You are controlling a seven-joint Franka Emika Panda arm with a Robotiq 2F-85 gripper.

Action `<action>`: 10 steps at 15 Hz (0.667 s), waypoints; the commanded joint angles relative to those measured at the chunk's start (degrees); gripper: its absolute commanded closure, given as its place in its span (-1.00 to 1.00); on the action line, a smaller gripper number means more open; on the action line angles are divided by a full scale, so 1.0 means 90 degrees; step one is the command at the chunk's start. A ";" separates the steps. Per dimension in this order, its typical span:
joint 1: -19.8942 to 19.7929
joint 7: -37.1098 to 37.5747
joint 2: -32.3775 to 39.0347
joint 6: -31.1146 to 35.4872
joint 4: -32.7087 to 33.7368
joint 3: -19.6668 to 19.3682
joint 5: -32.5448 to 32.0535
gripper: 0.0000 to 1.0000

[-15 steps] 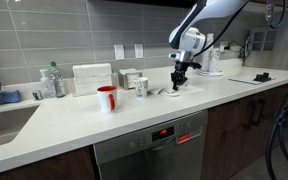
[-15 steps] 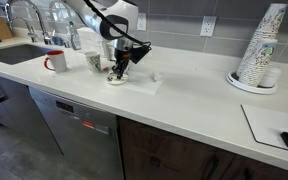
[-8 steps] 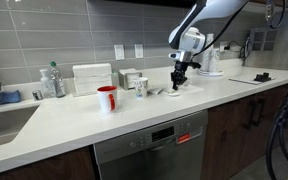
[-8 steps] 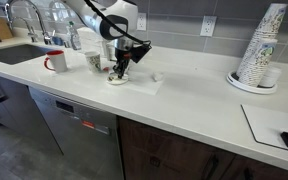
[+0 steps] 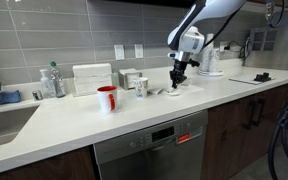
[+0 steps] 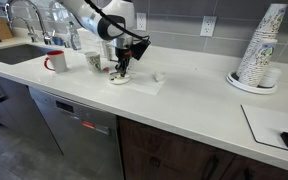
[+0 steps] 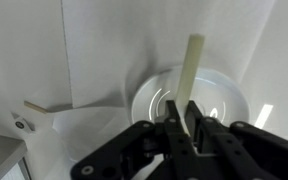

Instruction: Use the plastic spoon to get some of the contents from the white and put the contents into the small mug

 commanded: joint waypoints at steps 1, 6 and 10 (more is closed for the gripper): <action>-0.0100 -0.0201 -0.0167 -0.0135 -0.0161 0.0001 0.0123 0.93; -0.0437 -0.0397 -0.0381 -0.0713 -0.0016 0.0073 0.0814 0.93; -0.0588 -0.0175 -0.0517 -0.0982 0.0153 -0.0116 0.1296 0.93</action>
